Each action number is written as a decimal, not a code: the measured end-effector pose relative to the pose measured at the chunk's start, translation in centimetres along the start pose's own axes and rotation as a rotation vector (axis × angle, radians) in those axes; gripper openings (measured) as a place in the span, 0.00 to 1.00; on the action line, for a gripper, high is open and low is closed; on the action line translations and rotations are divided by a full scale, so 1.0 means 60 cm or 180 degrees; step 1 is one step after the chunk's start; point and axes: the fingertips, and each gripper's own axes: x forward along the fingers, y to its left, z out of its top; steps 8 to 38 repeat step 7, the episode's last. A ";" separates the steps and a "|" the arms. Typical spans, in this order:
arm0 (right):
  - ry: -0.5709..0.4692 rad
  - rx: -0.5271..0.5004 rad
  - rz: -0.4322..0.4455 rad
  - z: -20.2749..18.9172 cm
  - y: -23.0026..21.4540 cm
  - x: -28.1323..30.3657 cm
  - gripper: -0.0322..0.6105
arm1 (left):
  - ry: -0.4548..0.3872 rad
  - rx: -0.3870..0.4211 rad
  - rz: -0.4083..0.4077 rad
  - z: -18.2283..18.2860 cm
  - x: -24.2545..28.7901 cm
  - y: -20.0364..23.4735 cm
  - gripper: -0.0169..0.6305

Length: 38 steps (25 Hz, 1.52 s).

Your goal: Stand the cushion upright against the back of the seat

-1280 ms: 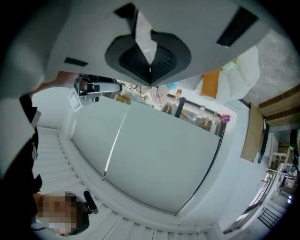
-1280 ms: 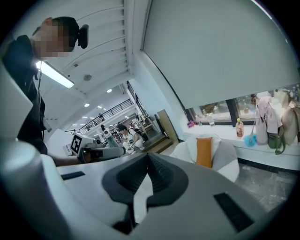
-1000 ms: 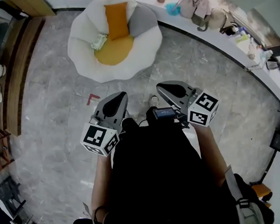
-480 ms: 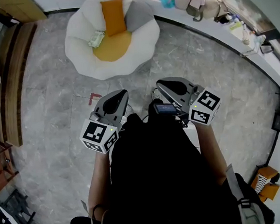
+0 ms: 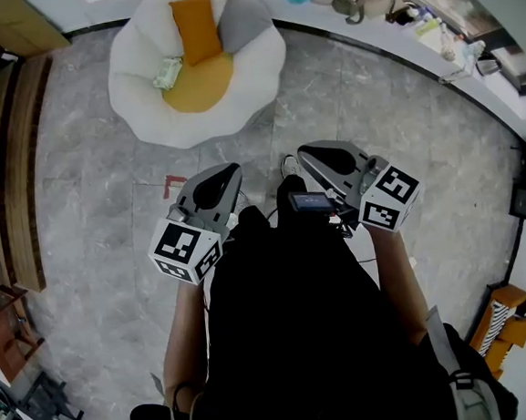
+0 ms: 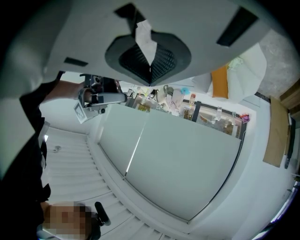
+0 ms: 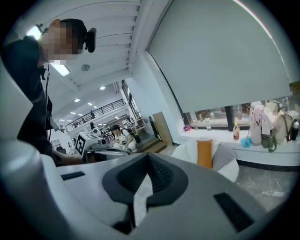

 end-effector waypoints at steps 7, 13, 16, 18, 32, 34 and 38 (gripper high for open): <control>0.0070 -0.0018 -0.0029 -0.019 0.000 -0.012 0.07 | 0.0016 0.0016 -0.0040 -0.005 0.005 -0.018 0.05; 0.0070 -0.0018 -0.0029 -0.019 0.000 -0.012 0.07 | 0.0016 0.0016 -0.0040 -0.005 0.005 -0.018 0.05; 0.0070 -0.0018 -0.0029 -0.019 0.000 -0.012 0.07 | 0.0016 0.0016 -0.0040 -0.005 0.005 -0.018 0.05; 0.0070 -0.0018 -0.0029 -0.019 0.000 -0.012 0.07 | 0.0016 0.0016 -0.0040 -0.005 0.005 -0.018 0.05; 0.0070 -0.0018 -0.0029 -0.019 0.000 -0.012 0.07 | 0.0016 0.0016 -0.0040 -0.005 0.005 -0.018 0.05; 0.0070 -0.0018 -0.0029 -0.019 0.000 -0.012 0.07 | 0.0016 0.0016 -0.0040 -0.005 0.005 -0.018 0.05; 0.0070 -0.0018 -0.0029 -0.019 0.000 -0.012 0.07 | 0.0016 0.0016 -0.0040 -0.005 0.005 -0.018 0.05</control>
